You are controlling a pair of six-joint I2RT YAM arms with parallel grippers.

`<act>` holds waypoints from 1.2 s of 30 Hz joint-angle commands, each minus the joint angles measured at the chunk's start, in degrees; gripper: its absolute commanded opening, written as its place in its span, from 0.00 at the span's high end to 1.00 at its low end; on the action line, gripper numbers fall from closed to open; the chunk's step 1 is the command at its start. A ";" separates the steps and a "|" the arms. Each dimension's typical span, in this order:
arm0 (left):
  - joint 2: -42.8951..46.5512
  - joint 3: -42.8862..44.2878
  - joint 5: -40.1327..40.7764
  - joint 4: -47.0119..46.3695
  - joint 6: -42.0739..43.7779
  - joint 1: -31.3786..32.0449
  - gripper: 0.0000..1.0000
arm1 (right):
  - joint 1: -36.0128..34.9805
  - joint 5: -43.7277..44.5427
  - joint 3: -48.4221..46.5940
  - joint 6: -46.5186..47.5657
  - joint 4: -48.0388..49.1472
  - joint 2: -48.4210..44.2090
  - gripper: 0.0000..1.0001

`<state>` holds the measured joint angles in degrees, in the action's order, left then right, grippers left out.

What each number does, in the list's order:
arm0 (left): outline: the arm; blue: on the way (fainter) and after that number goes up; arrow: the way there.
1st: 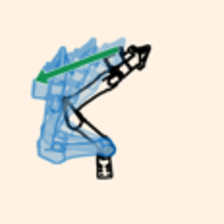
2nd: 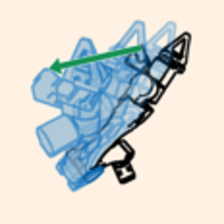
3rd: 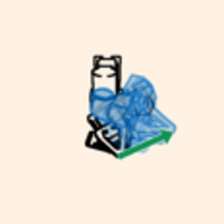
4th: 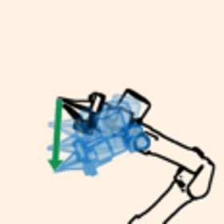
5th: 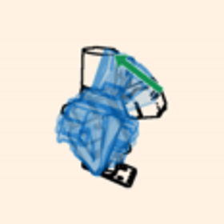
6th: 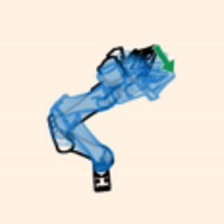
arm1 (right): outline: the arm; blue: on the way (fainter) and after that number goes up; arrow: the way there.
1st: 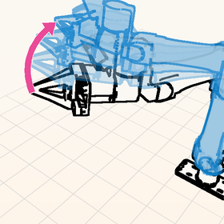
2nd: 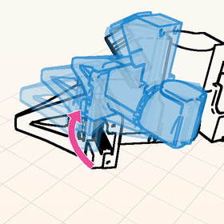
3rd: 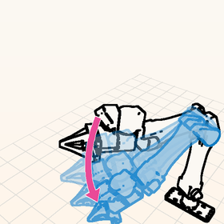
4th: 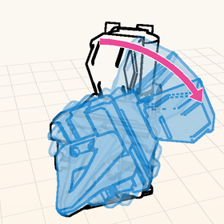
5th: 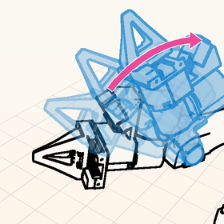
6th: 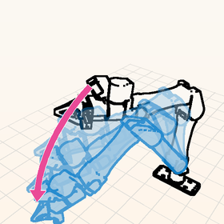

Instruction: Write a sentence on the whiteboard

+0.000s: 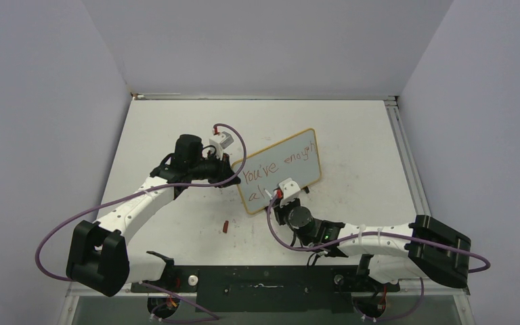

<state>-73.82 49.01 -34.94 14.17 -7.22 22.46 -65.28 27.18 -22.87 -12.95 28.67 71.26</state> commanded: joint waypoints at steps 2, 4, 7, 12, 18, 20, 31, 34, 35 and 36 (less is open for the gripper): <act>-0.05 0.97 3.03 3.93 0.90 0.04 1.00 | 0.28 0.86 1.26 -2.65 0.77 0.85 0.95; -0.07 1.00 3.03 3.91 0.90 0.04 1.00 | 0.24 0.87 2.04 -3.51 0.60 0.63 0.95; -0.09 0.99 2.99 3.93 0.90 0.04 1.00 | 0.16 0.77 2.61 -4.15 0.33 0.45 0.95; -0.03 1.00 3.02 3.90 0.90 0.04 1.00 | 0.22 1.37 1.84 -3.23 0.34 0.41 0.95; -0.09 1.00 3.02 3.93 0.90 0.04 1.00 | 1.05 2.17 -0.72 0.56 0.43 -0.76 0.95; -0.09 1.00 3.03 3.91 0.90 0.04 1.00 | 1.49 2.16 -1.30 1.45 0.44 -1.37 0.95; 0.01 0.98 3.03 3.91 0.90 0.04 1.00 | 2.43 1.38 -0.76 1.18 0.76 -1.24 0.95; 0.05 1.00 3.03 3.93 0.90 0.04 1.00 | 2.43 1.45 0.03 -0.11 0.25 -1.17 0.95; 0.05 1.00 3.03 3.93 0.90 0.04 1.00 | 2.43 1.44 0.29 -0.63 -0.06 -1.23 0.95; 0.01 1.00 3.03 3.93 0.90 0.04 1.00 | 2.46 1.42 0.63 -1.24 -0.28 -1.24 0.95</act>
<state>-73.82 49.01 -34.83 14.13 -7.25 22.46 -63.72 27.42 -22.39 -12.08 26.98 70.65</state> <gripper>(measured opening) 0.052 0.146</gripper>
